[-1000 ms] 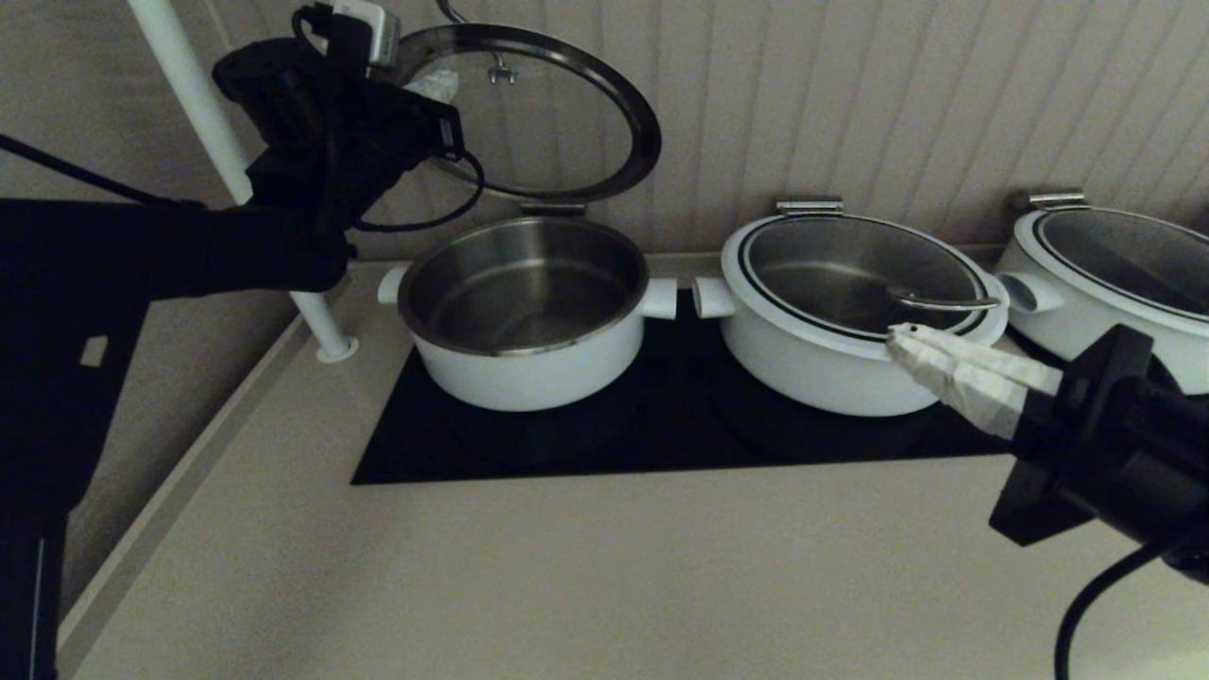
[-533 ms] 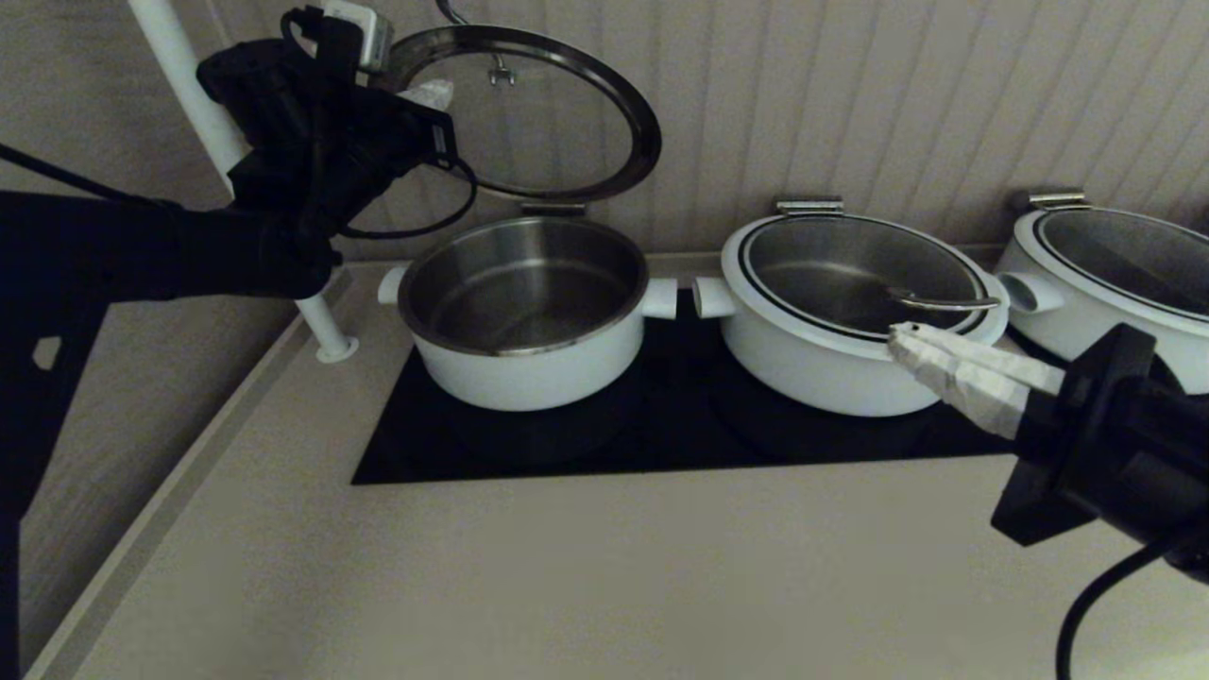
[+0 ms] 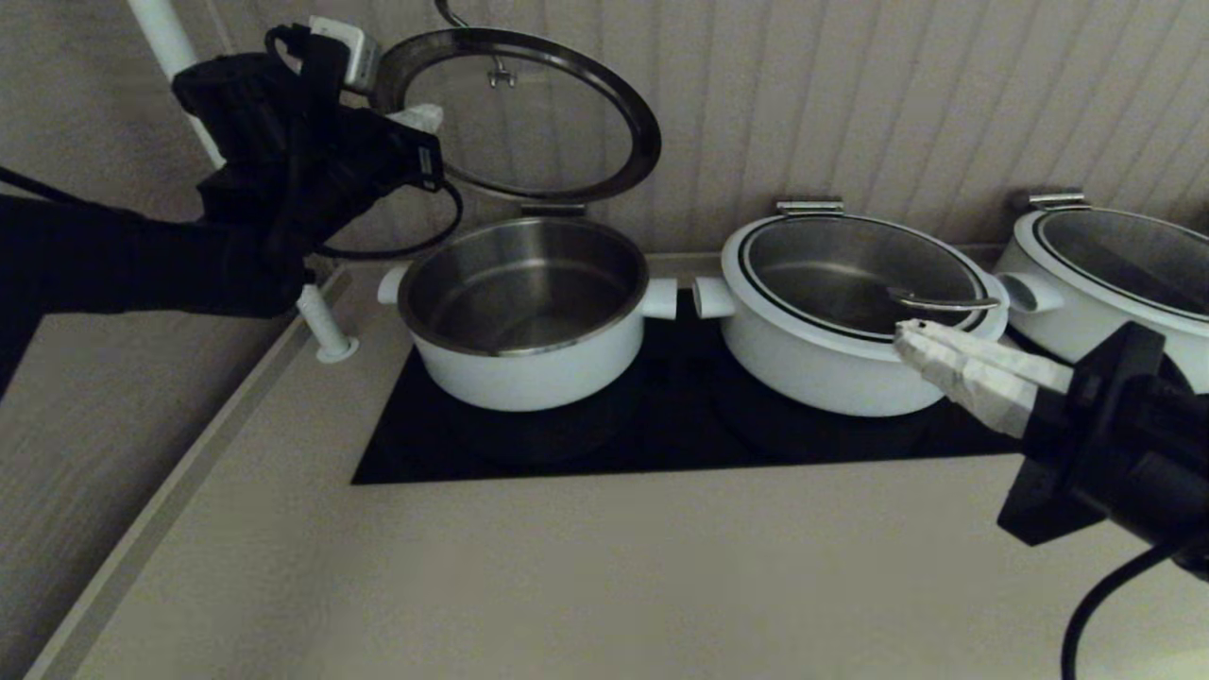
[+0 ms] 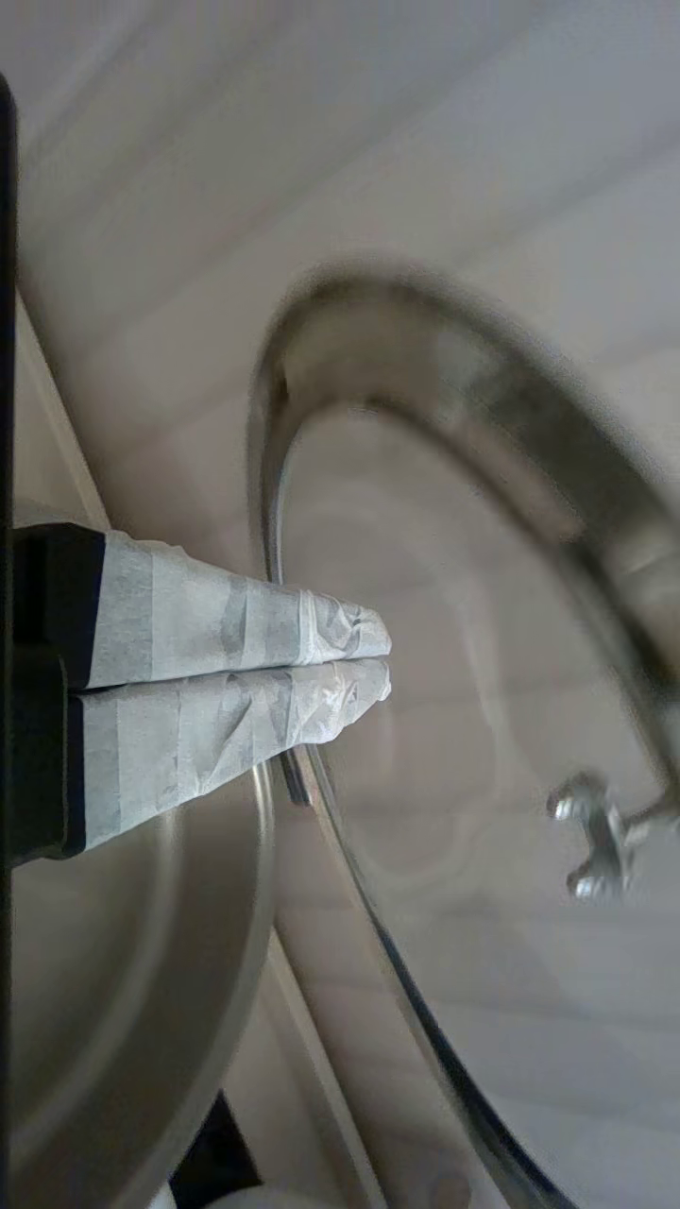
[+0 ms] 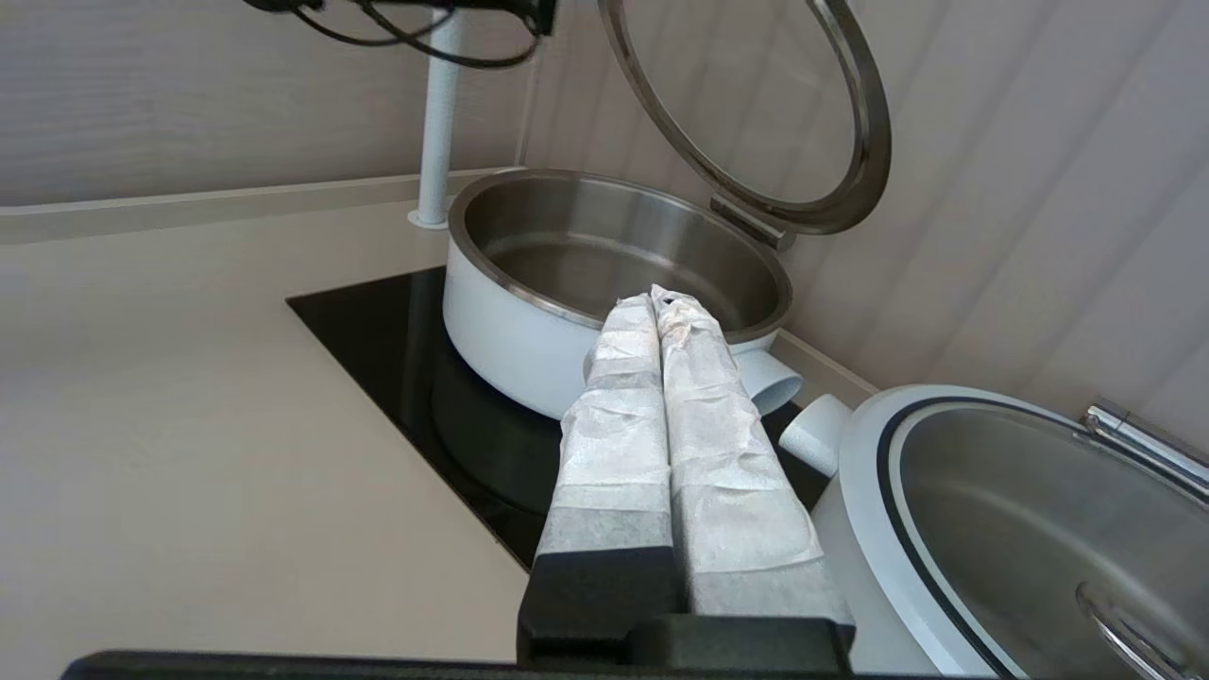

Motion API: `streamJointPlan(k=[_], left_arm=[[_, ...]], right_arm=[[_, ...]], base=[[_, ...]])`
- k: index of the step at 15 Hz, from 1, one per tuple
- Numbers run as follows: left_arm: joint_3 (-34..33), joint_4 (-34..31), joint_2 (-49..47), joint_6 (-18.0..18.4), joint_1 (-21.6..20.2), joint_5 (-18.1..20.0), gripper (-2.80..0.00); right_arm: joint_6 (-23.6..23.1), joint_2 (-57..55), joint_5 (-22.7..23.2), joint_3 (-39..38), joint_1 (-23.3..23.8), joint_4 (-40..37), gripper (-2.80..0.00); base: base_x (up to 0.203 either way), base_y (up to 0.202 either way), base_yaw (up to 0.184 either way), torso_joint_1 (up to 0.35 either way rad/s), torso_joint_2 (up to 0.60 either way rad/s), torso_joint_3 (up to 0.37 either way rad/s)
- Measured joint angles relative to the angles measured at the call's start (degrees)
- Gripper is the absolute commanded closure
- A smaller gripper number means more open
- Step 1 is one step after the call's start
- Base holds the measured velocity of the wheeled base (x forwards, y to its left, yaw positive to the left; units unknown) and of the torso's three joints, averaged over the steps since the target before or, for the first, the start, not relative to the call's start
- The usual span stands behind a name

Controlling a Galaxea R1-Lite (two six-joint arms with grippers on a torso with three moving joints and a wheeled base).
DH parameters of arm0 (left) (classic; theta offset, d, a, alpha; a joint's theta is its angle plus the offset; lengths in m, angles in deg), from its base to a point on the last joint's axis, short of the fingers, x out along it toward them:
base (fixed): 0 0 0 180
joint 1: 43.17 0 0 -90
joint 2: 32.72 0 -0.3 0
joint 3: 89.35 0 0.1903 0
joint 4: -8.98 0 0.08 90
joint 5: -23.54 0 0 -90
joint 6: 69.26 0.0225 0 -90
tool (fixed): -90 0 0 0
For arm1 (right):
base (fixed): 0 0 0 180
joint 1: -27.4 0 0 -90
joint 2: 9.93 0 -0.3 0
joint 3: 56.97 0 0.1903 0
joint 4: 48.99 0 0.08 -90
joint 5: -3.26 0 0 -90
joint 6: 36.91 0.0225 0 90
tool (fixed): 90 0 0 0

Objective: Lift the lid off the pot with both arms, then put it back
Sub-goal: Open the pot lid completely

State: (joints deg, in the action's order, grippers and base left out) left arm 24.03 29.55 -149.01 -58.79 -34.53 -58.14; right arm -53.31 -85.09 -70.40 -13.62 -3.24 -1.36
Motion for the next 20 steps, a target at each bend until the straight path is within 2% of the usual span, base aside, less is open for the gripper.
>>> streamJointPlan(k=[4,8,10,14,16,20], left_arm=[[-1.5,-0.3,2.8,0.0,-1.1,0.0,0.00],[-4.1,-0.2,4.9,0.0,-1.3,0.1,0.00],[-4.4,-0.2,5.6,0.0,-1.3,0.1,0.00],[-4.9,0.0,6.3,0.0,-1.3,0.0,0.00],[-5.0,0.1,6.6,0.0,-1.3,0.0,0.00],[-5.5,0.1,7.2,0.0,-1.3,0.0,0.00]], right_arm=[[0.0,0.8,0.0,-1.7,0.0,0.0,0.00],[0.0,5.3,-1.2,-7.8,1.9,-0.1,0.00],[0.1,8.4,-2.5,-11.4,4.6,-0.1,0.00],[0.4,15.1,-3.9,-18.3,13.6,-1.2,0.00],[0.6,19.3,-6.0,-19.5,17.3,-5.5,0.00],[0.6,34.5,-11.7,-19.9,19.9,-23.0,0.00]], base=[[0.000,0.000,0.000,0.000,0.00,0.000],[0.000,0.000,0.000,0.000,0.00,0.000],[0.000,0.000,0.000,0.000,0.00,0.000],[0.000,0.000,0.000,0.000,0.00,0.000],[0.000,0.000,0.000,0.000,0.00,0.000],[0.000,0.000,0.000,0.000,0.00,0.000]])
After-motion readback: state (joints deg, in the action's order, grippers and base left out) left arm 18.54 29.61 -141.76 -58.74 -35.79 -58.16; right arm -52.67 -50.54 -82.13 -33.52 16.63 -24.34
